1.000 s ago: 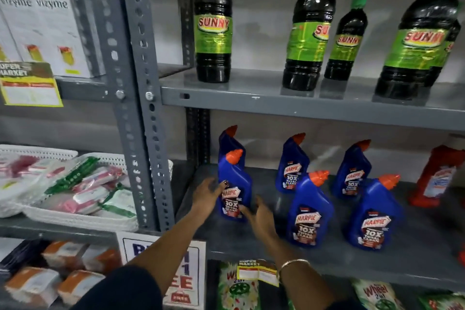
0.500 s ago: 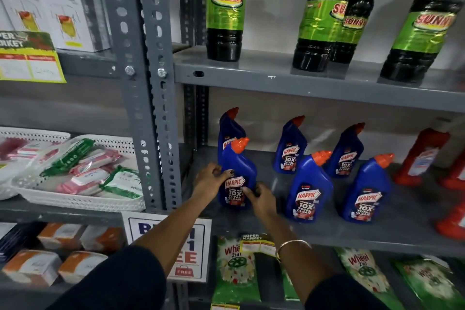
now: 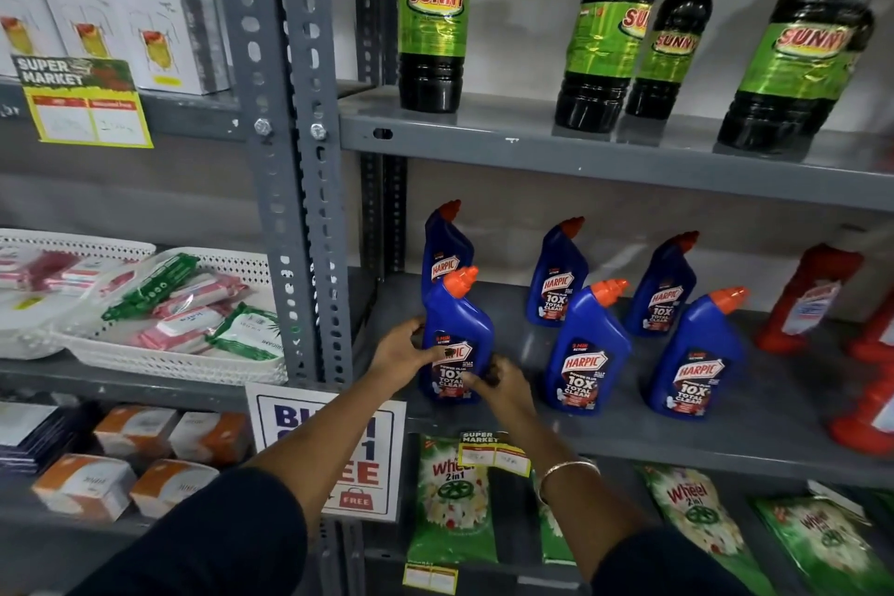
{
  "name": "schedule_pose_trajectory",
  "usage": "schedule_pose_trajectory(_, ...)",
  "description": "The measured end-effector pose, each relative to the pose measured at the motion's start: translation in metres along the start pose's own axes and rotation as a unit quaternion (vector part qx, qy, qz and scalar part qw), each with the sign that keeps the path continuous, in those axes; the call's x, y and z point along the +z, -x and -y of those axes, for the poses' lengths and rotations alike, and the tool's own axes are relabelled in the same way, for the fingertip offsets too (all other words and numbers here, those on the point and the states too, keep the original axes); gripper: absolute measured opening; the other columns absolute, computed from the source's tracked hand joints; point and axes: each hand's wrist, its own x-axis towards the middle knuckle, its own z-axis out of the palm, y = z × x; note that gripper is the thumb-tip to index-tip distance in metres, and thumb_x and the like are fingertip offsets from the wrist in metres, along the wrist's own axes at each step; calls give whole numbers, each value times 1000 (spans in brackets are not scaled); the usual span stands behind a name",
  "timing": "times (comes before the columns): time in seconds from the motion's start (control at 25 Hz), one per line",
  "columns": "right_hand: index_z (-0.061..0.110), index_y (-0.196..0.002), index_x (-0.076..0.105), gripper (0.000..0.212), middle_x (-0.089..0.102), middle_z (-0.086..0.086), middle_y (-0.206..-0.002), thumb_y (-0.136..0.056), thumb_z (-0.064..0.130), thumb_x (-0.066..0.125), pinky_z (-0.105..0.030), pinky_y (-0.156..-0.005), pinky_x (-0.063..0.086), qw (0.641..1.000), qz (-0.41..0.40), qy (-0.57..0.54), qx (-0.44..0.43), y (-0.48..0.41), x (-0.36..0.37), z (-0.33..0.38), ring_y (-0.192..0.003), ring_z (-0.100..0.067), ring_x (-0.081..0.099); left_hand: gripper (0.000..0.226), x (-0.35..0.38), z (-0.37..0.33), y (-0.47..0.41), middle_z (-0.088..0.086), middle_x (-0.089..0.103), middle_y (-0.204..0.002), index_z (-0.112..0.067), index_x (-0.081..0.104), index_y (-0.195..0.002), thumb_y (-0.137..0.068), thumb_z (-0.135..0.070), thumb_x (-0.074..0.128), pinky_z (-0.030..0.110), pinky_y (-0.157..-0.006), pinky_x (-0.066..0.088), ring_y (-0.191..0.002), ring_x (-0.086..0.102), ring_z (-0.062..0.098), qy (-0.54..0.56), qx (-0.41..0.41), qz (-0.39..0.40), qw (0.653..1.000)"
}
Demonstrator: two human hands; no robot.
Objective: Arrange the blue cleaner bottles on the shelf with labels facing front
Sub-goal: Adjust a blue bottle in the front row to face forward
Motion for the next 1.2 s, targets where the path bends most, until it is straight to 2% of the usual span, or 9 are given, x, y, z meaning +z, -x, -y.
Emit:
schedule_pose_trajectory(0.12,6,-106,58,38,67,-9,-101,-74,19,72,-26,-74,44,1000,-7,-1,11,-3,6,-2,-93,-20,62,42,-2,1,-4,14,66,-113,-7,56,-112,-73,-11,70,38,-89,50,-95,59,19,-5,-1,5,1000)
schedule_pose_trajectory(0.24,6,-107,58,38,67,-9,-103,-74,18,72,-23,-72,45,1000,-12,-4,19,-8,14,0,-93,-20,61,43,-8,6,-6,13,65,-116,-8,56,-113,-73,-13,70,39,-90,50,-101,60,23,-5,-3,2,1000)
schedule_pose_trajectory(0.44,6,-109,57,38,67,-14,-110,-75,16,71,-27,-79,45,999,-4,-23,22,-12,25,3,-101,-24,62,42,-18,7,-6,13,64,-112,-6,55,-114,-75,-8,69,24,-77,46,-95,56,15,0,-16,-1,1000)
schedule_pose_trajectory(0.56,6,-109,57,37,67,-13,-109,-75,16,71,-21,-73,46,1000,-3,-18,20,-11,25,4,-95,-18,61,41,-19,7,-6,14,65,-112,-5,55,-112,-74,-8,69,19,-70,44,-91,56,14,-2,-17,-1,1000)
schedule_pose_trajectory(0.64,7,-109,57,37,67,-12,-108,-76,16,70,-12,-64,42,1000,-1,-16,18,-11,25,4,-93,-16,59,41,-19,7,-6,14,65,-112,-6,56,-112,-74,-7,69,25,-78,47,-92,57,15,1,-19,-5,1000)
schedule_pose_trajectory(0.72,7,-109,57,36,67,-11,-109,-76,16,70,-10,-64,41,1000,1,-20,21,-11,25,4,-95,-17,60,41,-19,6,-6,14,65,-113,-6,56,-112,-73,-7,70,31,-85,49,-95,59,17,5,-18,-4,1000)
schedule_pose_trajectory(0.96,7,-112,56,39,67,-14,-110,-76,14,70,-29,-83,49,999,-1,-45,26,-10,28,5,-103,-25,62,43,-22,-2,-6,13,64,-117,-7,54,-117,-76,-6,67,28,-84,44,-93,54,12,-20,-33,11,999)
schedule_pose_trajectory(1.2,5,-113,54,39,65,-15,-112,-77,12,69,-28,-83,47,998,-11,-56,29,-9,31,6,-103,-25,61,44,-25,-6,-3,13,62,-120,-7,53,-118,-76,-6,66,28,-85,42,-96,52,12,-15,-37,15,999)
